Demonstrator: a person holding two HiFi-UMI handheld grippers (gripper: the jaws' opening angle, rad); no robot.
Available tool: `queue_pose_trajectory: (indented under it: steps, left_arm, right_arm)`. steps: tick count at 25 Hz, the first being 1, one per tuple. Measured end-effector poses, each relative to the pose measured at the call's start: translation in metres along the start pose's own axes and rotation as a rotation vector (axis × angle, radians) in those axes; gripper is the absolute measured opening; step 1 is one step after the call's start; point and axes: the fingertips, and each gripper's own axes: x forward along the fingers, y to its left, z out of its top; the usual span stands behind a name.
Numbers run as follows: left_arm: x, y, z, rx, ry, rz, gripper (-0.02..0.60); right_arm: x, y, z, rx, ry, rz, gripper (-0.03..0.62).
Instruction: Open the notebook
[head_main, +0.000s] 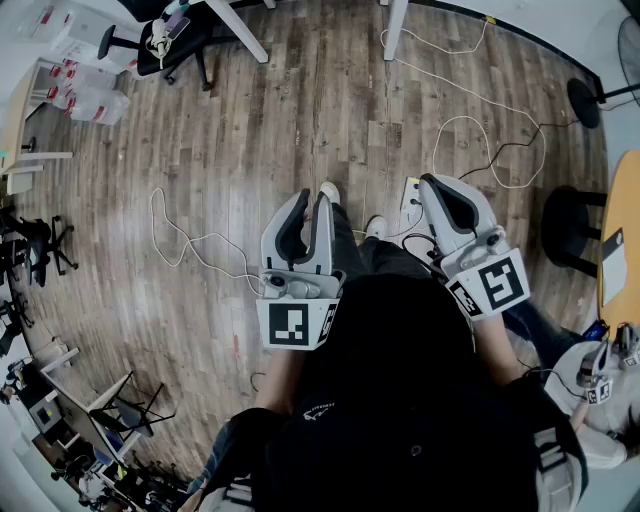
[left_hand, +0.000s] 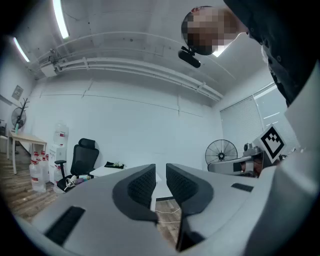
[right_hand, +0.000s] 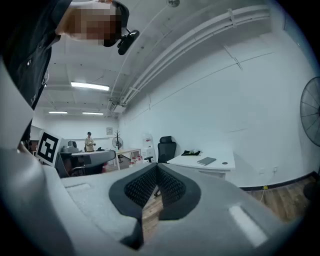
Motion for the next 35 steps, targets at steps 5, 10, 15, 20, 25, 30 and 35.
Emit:
queue_pose_trajectory:
  steps: [5,10,15,20,25,30,35]
  left_arm:
    - [0.004,0.006,0.0,0.012,-0.001,0.002,0.064]
    - [0.007,0.01,0.0,0.013,0.001,0.005,0.064]
    - [0.016,0.013,-0.003,0.014,0.005,0.003,0.064]
    - [0.029,0.015,-0.005,0.007,0.01,-0.005,0.064]
    - [0.043,0.026,-0.011,0.008,0.024,-0.011,0.064]
    - [0.068,0.042,-0.016,-0.012,0.035,-0.028,0.064]
    - [0.099,0.073,-0.007,-0.015,0.026,-0.038,0.064]
  right_arm:
    - [0.009,-0.002,0.004,-0.011,-0.009,0.005,0.005]
    - [0.011,-0.004,0.005,-0.017,-0.01,0.006,0.005]
    - [0.016,-0.007,0.001,-0.013,0.004,0.008,0.005]
    - [0.023,-0.012,0.0,-0.013,0.015,0.011,0.005]
    - [0.039,-0.02,-0.001,-0.012,0.02,0.007,0.005]
    - [0.063,-0.029,-0.004,-0.011,0.043,-0.008,0.005]
    - [0.102,-0.037,0.007,-0.014,0.048,-0.023,0.005]
